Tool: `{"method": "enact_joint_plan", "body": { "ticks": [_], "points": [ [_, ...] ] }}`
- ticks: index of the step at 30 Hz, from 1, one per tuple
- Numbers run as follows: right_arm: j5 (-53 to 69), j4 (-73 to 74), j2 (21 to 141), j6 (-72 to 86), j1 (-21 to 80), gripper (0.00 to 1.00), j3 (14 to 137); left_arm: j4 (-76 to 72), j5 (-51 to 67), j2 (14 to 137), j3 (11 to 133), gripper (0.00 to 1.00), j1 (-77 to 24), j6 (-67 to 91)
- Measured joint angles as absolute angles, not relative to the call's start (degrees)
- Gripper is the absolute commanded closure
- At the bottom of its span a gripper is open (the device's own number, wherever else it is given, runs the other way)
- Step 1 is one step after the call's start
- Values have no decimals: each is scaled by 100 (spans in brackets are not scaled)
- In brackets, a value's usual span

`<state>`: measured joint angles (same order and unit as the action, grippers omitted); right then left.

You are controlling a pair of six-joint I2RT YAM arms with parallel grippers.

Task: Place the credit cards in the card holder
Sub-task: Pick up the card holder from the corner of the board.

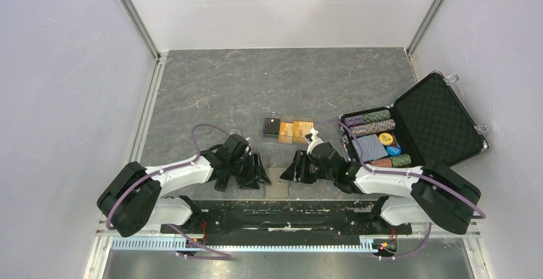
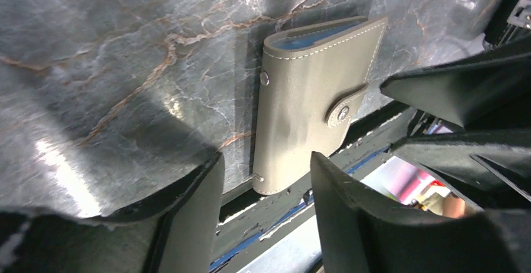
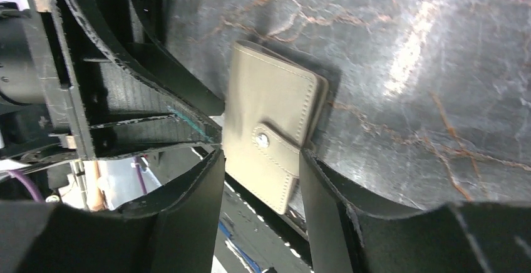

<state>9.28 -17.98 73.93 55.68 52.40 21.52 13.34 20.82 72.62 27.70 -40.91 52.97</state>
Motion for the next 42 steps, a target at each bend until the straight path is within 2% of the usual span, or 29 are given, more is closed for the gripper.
{"method": "enact_joint_plan", "body": {
  "ticks": [6,10,13,14,15,17,20,24,28,36,39,42],
  "points": [
    [1284,-2102,7887,5719,5245,53,1920,537,2394,7555,2523,60,-4093,5522],
    [1581,-2941,8298,5922,5264,75,1758,-71,2598,7791,2392,69,-4088,5607],
    [1660,-3312,8444,6108,5262,98,1579,-268,2707,7848,2370,69,-4091,5616],
    [1669,-3369,8451,6106,5258,100,1542,-296,2722,7848,2362,67,-4091,5618],
    [1675,-3387,8451,6156,5256,100,1525,-309,2722,7848,2357,64,-4091,5616],
    [1664,-3378,8431,6145,5256,100,1525,-276,2711,7795,2357,50,-4086,5616],
    [1608,-3188,8143,6073,5266,100,1538,-137,2661,7454,2366,33,-4093,5592],
    [1330,-2799,7358,5933,5271,100,1546,242,2399,6523,2477,26,-4095,5577],
    [1127,-2626,6598,5887,5221,100,1555,349,2255,5787,2528,27,-4095,5568],
    [1162,-2635,6228,6018,5092,100,1586,-121,2381,5446,2429,42,-4082,5561],
    [1223,-2652,6152,6121,5035,100,1586,-403,2438,5428,2274,41,-4058,5566],
    [1315,-2786,6093,6259,4982,100,1535,-539,2469,5426,2215,33,-4058,5566]
  ]
}}
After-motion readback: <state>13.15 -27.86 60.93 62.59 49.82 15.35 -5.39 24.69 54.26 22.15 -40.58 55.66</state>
